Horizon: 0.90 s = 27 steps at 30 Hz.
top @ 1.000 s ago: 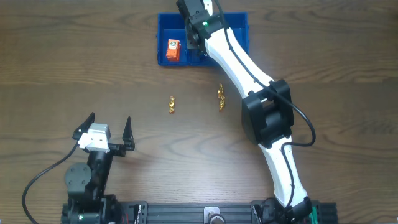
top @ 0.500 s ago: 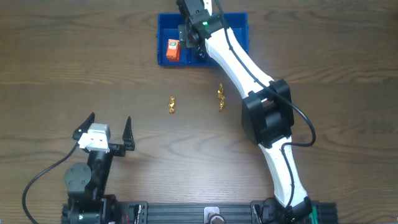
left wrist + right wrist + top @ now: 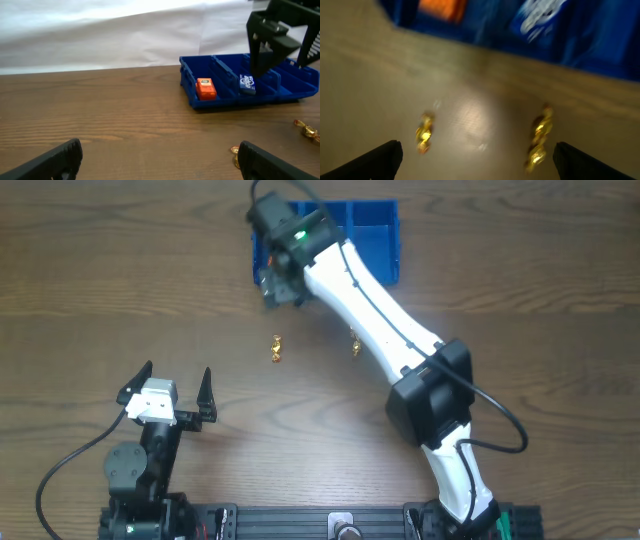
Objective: Sort Candies Into Trays
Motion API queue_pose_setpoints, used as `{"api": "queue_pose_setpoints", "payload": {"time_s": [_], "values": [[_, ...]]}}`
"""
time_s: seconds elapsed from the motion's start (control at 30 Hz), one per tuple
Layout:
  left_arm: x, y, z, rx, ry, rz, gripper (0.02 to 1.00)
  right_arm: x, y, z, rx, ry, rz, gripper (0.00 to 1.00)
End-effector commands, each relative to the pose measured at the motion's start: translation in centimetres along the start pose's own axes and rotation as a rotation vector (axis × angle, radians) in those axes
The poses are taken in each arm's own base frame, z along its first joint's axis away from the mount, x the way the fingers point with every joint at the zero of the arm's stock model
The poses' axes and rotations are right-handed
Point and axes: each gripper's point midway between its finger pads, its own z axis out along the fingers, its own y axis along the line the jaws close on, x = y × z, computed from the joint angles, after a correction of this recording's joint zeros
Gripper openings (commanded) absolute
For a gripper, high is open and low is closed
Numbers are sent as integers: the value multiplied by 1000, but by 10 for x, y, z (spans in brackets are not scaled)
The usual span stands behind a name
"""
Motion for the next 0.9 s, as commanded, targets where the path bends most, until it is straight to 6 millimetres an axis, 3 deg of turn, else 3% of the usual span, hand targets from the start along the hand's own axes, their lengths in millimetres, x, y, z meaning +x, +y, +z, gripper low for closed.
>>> {"api": "queue_pose_setpoints", "payload": {"time_s": [0.03,0.1,0.27,0.47,0.9], "values": [[16,-2,1,12,46,7,998,42,39,9,-15,83,-35,998],[16,-2,1,12,46,7,998,54,51,17,-15,94,-52,998],[16,-2,1,12,46,7,998,69,59,47,-9,123,-9,998],[16,-2,1,12,46,7,996,74,65,81,-9,137,-6,998],[16,-2,1,12,46,7,998,80,66,115,20,163,67,1000]]}}
